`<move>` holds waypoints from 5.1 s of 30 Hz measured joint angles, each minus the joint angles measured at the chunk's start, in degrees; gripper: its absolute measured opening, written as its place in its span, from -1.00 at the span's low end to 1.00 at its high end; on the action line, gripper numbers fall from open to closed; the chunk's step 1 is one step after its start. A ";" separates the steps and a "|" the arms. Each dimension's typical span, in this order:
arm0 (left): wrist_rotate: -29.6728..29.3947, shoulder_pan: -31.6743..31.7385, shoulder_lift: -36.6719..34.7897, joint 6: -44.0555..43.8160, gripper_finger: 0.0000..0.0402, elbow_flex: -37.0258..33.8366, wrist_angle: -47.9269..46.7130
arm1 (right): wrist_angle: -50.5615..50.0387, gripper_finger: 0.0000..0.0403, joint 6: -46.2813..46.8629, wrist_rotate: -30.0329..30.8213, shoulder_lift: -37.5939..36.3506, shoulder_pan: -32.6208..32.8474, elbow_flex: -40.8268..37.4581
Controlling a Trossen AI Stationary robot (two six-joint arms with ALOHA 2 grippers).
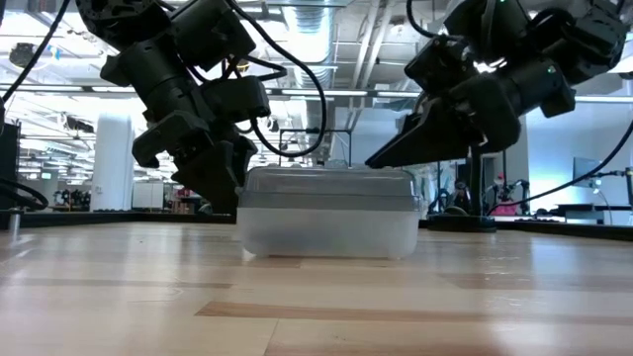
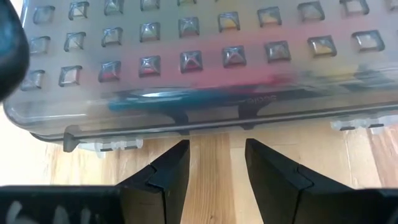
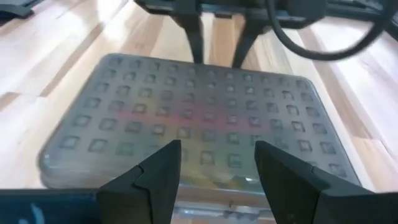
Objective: Pick & place school supplies into a supply box
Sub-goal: Close the transparent supply box, then return to Home Position
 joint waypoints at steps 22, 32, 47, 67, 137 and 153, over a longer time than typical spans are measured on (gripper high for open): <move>-1.94 0.42 0.00 1.11 -0.25 0.00 -0.04 | -0.01 -0.01 -1.02 0.13 -0.51 1.42 0.11; -2.02 1.90 0.00 1.13 -0.25 0.00 -0.01 | -0.47 -0.01 -1.00 0.13 -0.51 1.42 0.13; -2.01 1.97 0.00 1.12 -0.25 0.00 0.02 | -1.51 -0.01 -0.98 0.11 -0.56 1.42 0.17; -3.60 1.95 -7.46 1.34 -0.25 0.00 -6.89 | -7.83 -0.01 -6.03 0.10 -11.89 1.42 0.20; -10.90 -0.57 -87.18 18.49 -0.25 -37.95 10.63 | -36.01 -0.01 -9.91 -2.81 -91.09 -4.05 -22.69; -10.91 -0.57 -93.70 15.18 -0.25 -38.38 -2.00 | -30.51 -0.01 -7.45 -7.63 -91.09 -14.15 -29.27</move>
